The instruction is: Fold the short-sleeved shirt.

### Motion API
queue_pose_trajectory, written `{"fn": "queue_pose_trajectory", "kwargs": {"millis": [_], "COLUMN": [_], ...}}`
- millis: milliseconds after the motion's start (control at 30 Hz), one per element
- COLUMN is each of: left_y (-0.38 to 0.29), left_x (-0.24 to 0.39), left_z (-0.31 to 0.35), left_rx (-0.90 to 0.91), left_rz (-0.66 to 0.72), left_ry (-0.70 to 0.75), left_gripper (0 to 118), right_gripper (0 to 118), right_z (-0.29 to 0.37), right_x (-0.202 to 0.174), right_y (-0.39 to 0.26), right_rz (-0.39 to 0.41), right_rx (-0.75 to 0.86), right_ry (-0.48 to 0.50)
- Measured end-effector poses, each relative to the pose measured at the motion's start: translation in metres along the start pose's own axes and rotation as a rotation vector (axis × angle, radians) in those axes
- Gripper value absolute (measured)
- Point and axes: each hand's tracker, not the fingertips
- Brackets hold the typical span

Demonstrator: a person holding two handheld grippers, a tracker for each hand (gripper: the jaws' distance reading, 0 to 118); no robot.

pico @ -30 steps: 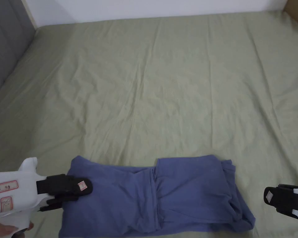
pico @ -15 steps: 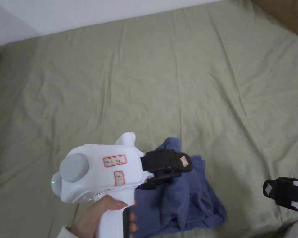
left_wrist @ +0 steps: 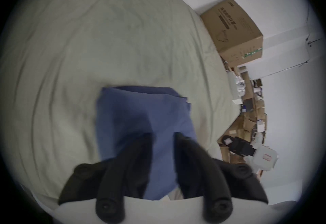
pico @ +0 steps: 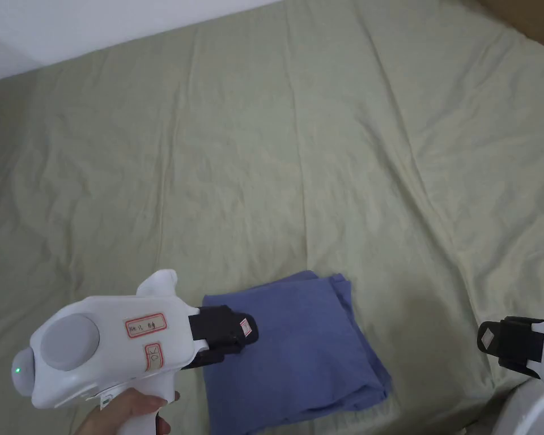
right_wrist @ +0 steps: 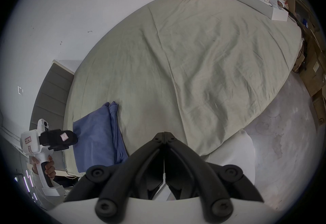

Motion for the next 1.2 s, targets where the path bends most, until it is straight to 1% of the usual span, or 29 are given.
{"fn": "queue_pose_trajectory", "kwargs": {"millis": [100, 133, 167, 200, 267, 367, 400, 500, 533, 567, 633, 700, 800, 900, 933, 967, 1033, 1067, 1100, 1133, 1167, 1200], "left_y": [0.0, -0.001, -0.001, -0.003, -0.007, -0.021, -0.022, -0.022, -0.022, -0.022, -0.02, -0.017, -0.014, -0.017, -0.022, -0.026, -0.034, -0.038, -0.041, -0.045, -0.047, -0.045], "left_x": [0.008, 0.015, 0.026, 0.037, 0.054, 0.074, 0.08, 0.096, 0.099, 0.101, 0.1, 0.086, 0.047, 0.001, -0.016, -0.031, -0.061, -0.075, -0.086, -0.097, -0.106, -0.114], "left_z": [-0.018, -0.024, -0.036, -0.047, -0.078, -0.118, -0.122, -0.123, -0.122, -0.119, -0.104, -0.083, -0.038, 0.013, 0.029, 0.042, 0.059, 0.062, 0.063, 0.061, 0.06, 0.056], "left_rx": [-0.032, -0.05, -0.067, -0.084, -0.183, -0.248, -0.243, -0.252, -0.256, -0.258, -0.22, -0.196, -0.12, -0.032, 0.01, 0.038, 0.074, 0.081, 0.085, 0.105, 0.121, 0.109], "left_rz": [0.062, 0.059, 0.018, -0.004, -0.072, -0.1, -0.085, -0.063, -0.075, -0.088, -0.146, -0.135, -0.065, -0.005, 0.023, 0.045, 0.088, 0.121, 0.159, 0.2, 0.22, 0.224], "left_ry": [-0.109, -0.139, -0.146, -0.14, -0.1, -0.068, -0.082, -0.204, -0.239, -0.236, -0.212, -0.198, -0.223, -0.194, -0.176, -0.164, -0.148, -0.135, -0.122, -0.14, -0.173, -0.205], "left_gripper": [14, 14, 14, 13, 9, 6, 6, 6, 5, 6, 6, 6, 6, 7, 11, 21, 81, 103, 109, 109, 109, 106], "right_gripper": [0, 0, 0, 0, 0, 0, 0, 0, 0, 0, 0, 0, 0, 0, 0, 0, 0, 0, 0, 0, 0, 0], "right_z": [-0.003, -0.003, -0.003, -0.002, 0.001, 0.008, 0.01, 0.014, 0.015, 0.015, 0.016, 0.014, 0.006, -0.01, -0.017, -0.024, -0.041, -0.053, -0.064, -0.075, -0.084, -0.095], "right_x": [0.002, 0.002, 0.004, 0.005, 0.007, 0.01, 0.01, 0.009, 0.007, 0.005, -0.003, -0.015, -0.043, -0.079, -0.093, -0.105, -0.13, -0.138, -0.146, -0.153, -0.157, -0.157], "right_y": [-0.001, -0.001, -0.001, -0.002, -0.002, -0.002, -0.001, -0.001, 0.0, 0.0, 0.001, 0.002, 0.002, 0.0, -0.001, -0.002, -0.007, -0.009, -0.012, -0.015, -0.019, -0.022], "right_rz": [-0.001, -0.003, -0.005, -0.006, -0.01, -0.018, -0.017, -0.012, -0.008, -0.002, 0.026, 0.065, 0.166, 0.281, 0.315, 0.339, 0.415, 0.451, 0.484, 0.531, 0.559, 0.564], "right_rx": [-0.006, -0.007, -0.009, -0.01, -0.008, 0.006, 0.007, 0.015, 0.014, 0.012, 0.012, 0.01, -0.007, -0.027, -0.039, -0.05, -0.072, -0.078, -0.089, -0.11, -0.126, -0.134], "right_ry": [0.003, 0.003, 0.004, 0.004, 0.002, -0.002, -0.004, -0.018, -0.017, -0.017, -0.012, 0.005, 0.03, 0.072, 0.097, 0.107, 0.117, 0.095, 0.078, 0.051, 0.005, -0.032]}}
